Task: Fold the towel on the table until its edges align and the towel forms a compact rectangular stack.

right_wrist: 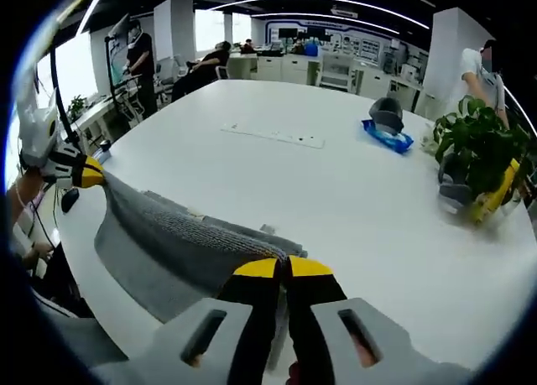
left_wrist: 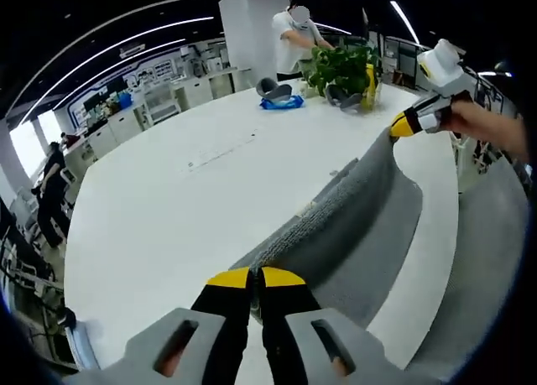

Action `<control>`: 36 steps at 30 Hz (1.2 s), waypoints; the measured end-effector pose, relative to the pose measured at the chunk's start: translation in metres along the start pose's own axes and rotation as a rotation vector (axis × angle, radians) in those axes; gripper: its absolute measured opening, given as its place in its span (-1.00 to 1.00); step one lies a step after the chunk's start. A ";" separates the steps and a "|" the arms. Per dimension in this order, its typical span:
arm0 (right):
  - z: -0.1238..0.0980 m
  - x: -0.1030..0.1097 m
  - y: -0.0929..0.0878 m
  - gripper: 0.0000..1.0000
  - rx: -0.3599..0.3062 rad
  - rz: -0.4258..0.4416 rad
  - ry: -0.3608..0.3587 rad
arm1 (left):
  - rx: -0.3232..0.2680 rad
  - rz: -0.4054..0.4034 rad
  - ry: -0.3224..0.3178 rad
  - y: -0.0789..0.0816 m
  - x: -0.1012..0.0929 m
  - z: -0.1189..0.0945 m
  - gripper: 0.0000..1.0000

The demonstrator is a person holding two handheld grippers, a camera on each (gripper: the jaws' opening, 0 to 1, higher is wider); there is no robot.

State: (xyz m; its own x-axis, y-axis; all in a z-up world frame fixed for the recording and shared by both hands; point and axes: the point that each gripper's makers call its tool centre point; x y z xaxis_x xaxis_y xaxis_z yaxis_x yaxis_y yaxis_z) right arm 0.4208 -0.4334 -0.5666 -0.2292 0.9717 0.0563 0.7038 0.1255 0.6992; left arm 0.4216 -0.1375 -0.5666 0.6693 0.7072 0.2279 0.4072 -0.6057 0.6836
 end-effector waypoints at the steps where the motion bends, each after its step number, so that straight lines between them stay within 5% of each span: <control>1: 0.007 -0.001 -0.003 -0.99 0.009 -0.001 -0.001 | 0.010 0.004 -0.001 -0.002 0.000 0.004 -0.93; 9: 0.040 -0.010 -0.016 -0.98 0.076 -0.008 -0.034 | 0.025 -0.013 0.015 -0.008 0.007 0.032 -0.92; 20: 0.062 -0.017 -0.017 -0.89 0.066 -0.038 -0.081 | 0.071 -0.014 0.005 -0.028 0.006 0.058 -0.85; 28: 0.047 -0.024 -0.018 -0.81 0.031 -0.032 -0.095 | 0.036 0.005 0.013 -0.023 0.010 0.051 -0.68; 36: 0.010 -0.018 -0.047 -0.89 0.022 0.078 -0.083 | 0.041 0.089 -0.030 -0.021 0.002 0.055 -0.68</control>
State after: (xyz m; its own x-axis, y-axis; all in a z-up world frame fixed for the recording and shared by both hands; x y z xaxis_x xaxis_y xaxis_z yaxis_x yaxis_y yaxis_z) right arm 0.3982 -0.4545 -0.6072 -0.1174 0.9918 0.0499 0.7320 0.0524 0.6793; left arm 0.4489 -0.1432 -0.6182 0.7220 0.6390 0.2652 0.3700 -0.6805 0.6324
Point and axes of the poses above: the point that each gripper's makers call its tool centre point, and the gripper's own axes: z roughly forward along the fingers, x roughly to its left, y roughly out of its top, and after that the axes turned 7 degrees about z, right-handed
